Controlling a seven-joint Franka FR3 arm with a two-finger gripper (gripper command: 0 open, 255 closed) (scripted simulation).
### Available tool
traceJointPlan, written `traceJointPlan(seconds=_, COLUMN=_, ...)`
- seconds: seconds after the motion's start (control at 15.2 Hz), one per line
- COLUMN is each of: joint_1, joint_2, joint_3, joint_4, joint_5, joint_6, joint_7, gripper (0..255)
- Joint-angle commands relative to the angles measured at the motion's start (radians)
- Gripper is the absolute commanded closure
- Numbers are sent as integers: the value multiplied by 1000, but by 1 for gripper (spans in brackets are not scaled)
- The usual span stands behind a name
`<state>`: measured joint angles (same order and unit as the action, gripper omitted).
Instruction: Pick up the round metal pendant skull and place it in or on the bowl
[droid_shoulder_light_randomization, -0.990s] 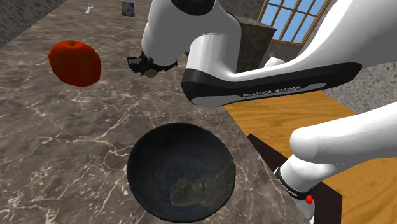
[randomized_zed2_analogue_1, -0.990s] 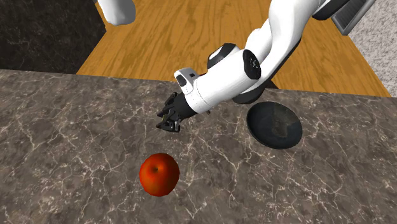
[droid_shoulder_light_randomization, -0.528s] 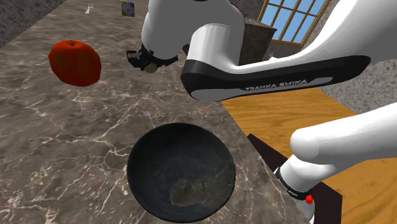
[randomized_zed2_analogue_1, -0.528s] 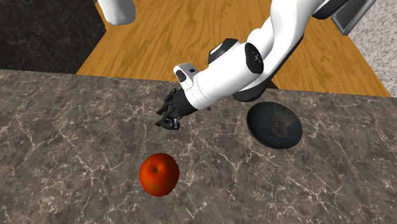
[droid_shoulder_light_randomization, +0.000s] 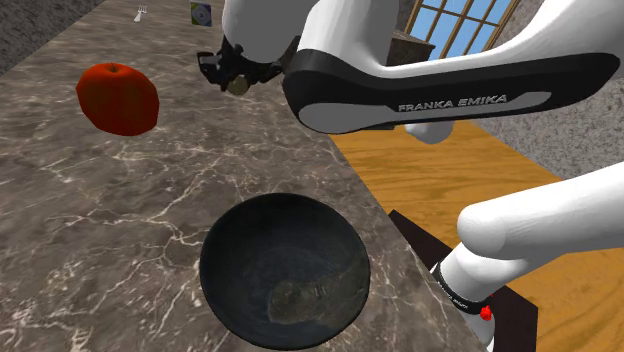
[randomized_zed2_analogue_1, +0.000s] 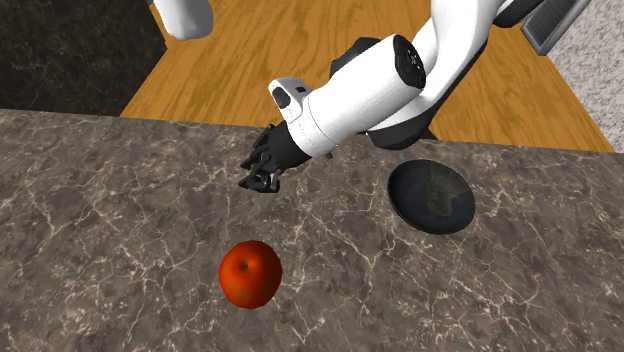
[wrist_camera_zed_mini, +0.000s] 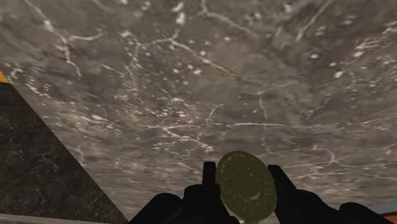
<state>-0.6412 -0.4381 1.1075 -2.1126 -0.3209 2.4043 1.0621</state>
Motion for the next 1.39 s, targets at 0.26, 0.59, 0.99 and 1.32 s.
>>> traceJointPlan(seconds=0.26, joint_1=23, joint_2=2, joint_3=-35, joint_4=65, joint_5=21, joint_6=-67, joint_7=-46, gripper=255)
traceJointPlan(seconds=0.59, joint_1=33, joint_2=6, joint_3=-56, joint_4=124, joint_5=33, joint_6=-122, joint_7=-80, gripper=255)
traceJointPlan(seconds=0.99, joint_1=177, joint_2=-121, joint_3=-121, joint_4=61, joint_5=118, joint_6=-188, joint_7=-69, gripper=255)
traceJointPlan(seconds=1.32, joint_1=291, joint_2=-226, joint_3=-141, joint_4=23, joint_5=178, joint_6=-269, joint_7=-35, gripper=255)
